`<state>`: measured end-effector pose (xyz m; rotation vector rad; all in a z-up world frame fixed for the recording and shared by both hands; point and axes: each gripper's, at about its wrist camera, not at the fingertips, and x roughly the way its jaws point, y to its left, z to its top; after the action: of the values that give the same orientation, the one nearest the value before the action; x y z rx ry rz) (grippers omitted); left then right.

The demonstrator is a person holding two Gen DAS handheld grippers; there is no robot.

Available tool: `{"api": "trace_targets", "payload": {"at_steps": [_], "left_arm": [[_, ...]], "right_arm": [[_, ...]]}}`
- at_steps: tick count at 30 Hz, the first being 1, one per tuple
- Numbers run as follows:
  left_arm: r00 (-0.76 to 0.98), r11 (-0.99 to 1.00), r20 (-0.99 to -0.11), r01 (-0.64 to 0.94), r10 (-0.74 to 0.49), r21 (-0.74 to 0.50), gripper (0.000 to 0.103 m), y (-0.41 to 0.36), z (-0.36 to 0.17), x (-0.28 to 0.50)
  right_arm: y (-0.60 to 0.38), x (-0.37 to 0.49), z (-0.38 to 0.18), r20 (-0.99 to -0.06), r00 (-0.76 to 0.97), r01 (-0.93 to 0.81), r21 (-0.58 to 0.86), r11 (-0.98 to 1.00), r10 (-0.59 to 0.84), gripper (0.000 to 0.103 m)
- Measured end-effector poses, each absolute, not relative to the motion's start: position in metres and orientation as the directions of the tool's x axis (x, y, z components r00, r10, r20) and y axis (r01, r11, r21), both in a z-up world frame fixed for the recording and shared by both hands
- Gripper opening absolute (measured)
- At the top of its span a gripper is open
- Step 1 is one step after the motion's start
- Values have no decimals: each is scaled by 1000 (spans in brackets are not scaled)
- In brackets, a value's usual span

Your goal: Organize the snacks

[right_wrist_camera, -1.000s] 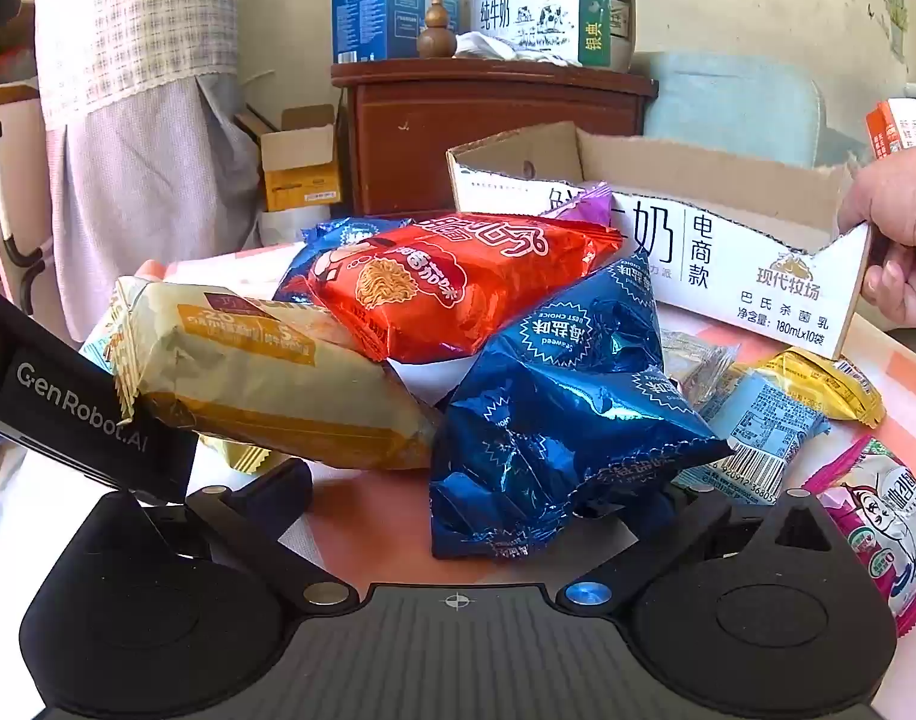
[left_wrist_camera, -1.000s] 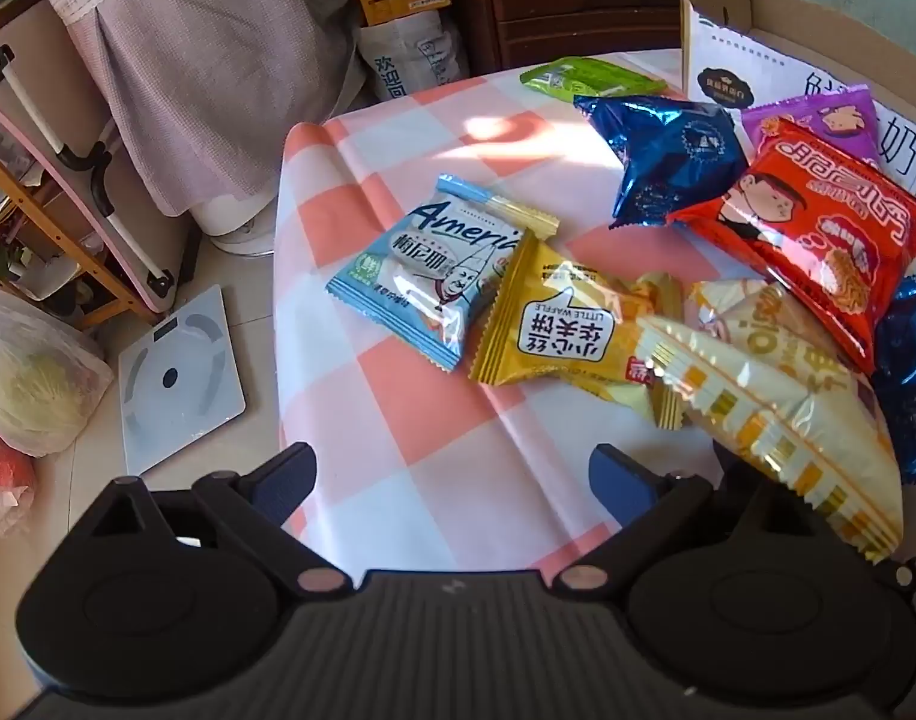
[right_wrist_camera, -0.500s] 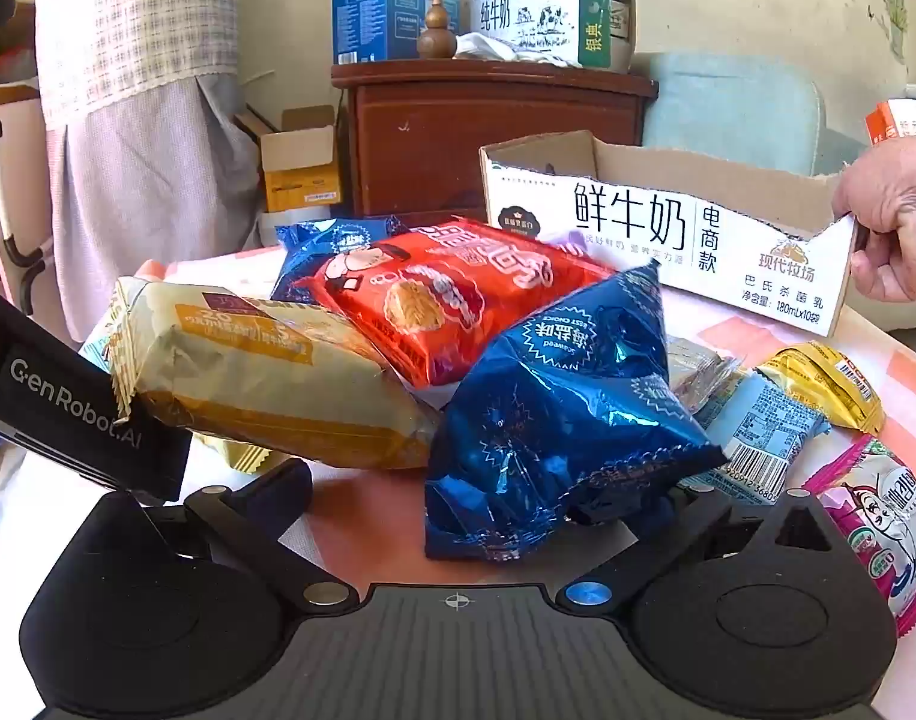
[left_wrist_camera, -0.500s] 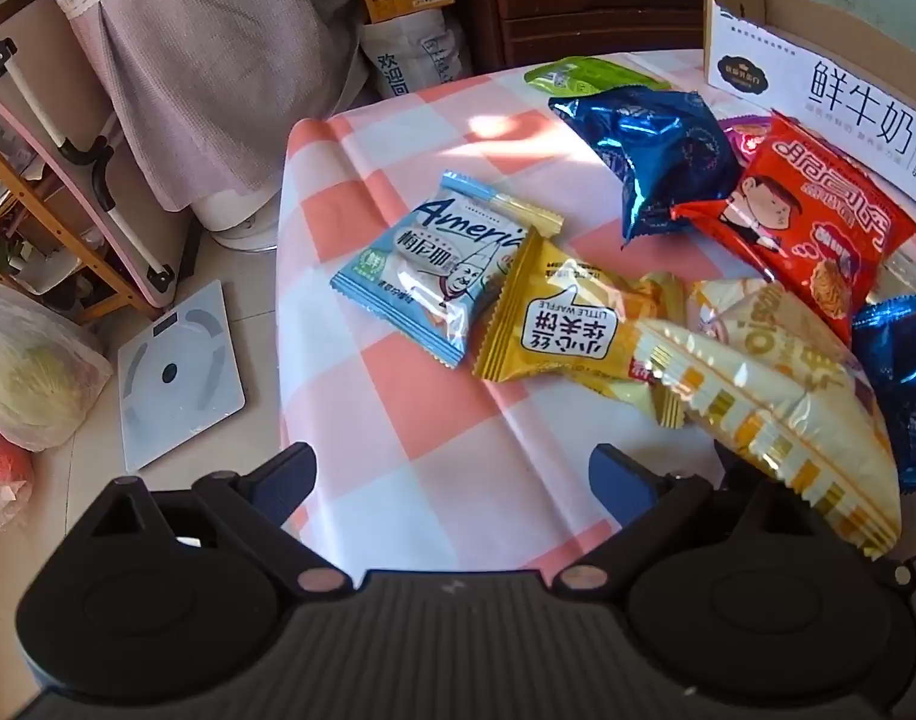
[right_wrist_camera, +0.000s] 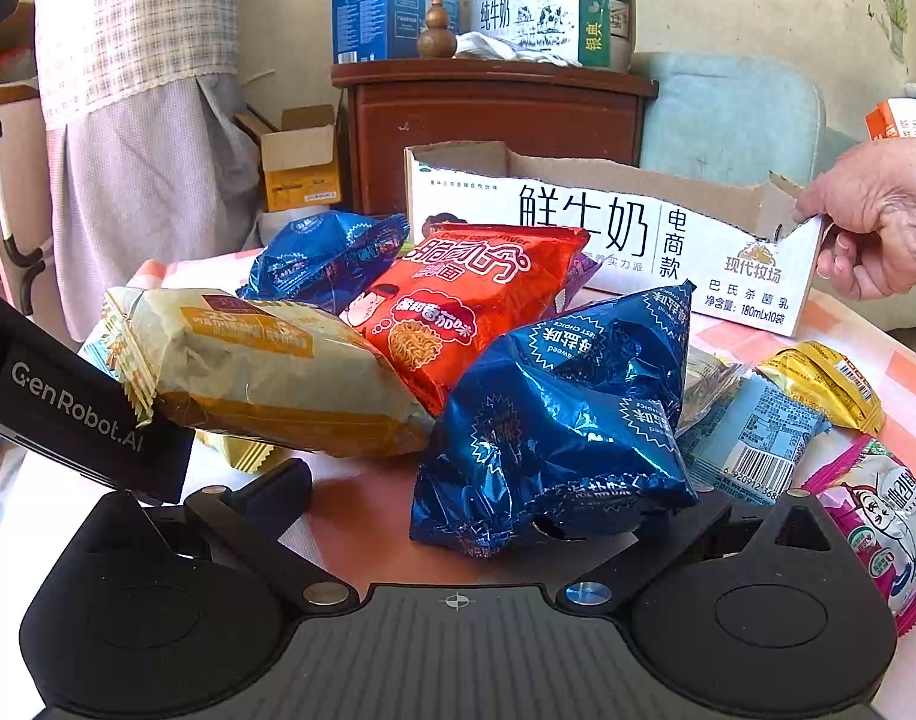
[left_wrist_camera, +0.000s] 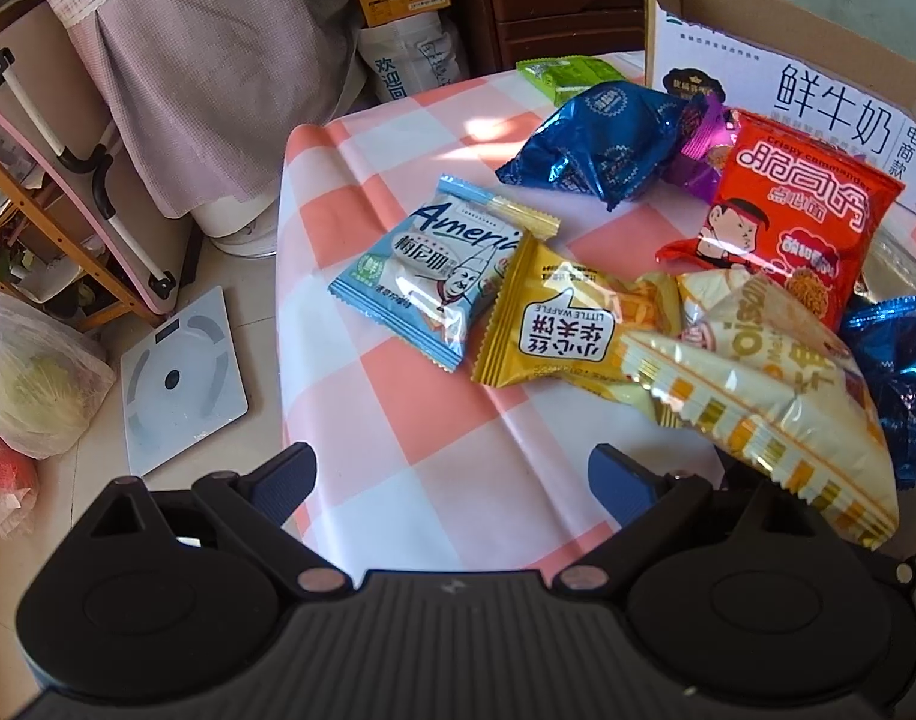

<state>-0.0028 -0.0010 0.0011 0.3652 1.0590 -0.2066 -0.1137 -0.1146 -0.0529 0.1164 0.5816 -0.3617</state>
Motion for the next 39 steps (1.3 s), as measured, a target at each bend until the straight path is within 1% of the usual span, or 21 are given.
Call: {"api": "trace_targets", "payload": {"at_steps": [22,39], "left_arm": [[506,925,-862,316,24,211,97,3,6,-8],[526,924,-850,328,-7,195,97,3,14,-21]], "right_arm": [[-113,-113,-52,-557,774,367,7,930,-301,103],[-114,-113,-52,-556,775,366,6,930,-301,103]]}}
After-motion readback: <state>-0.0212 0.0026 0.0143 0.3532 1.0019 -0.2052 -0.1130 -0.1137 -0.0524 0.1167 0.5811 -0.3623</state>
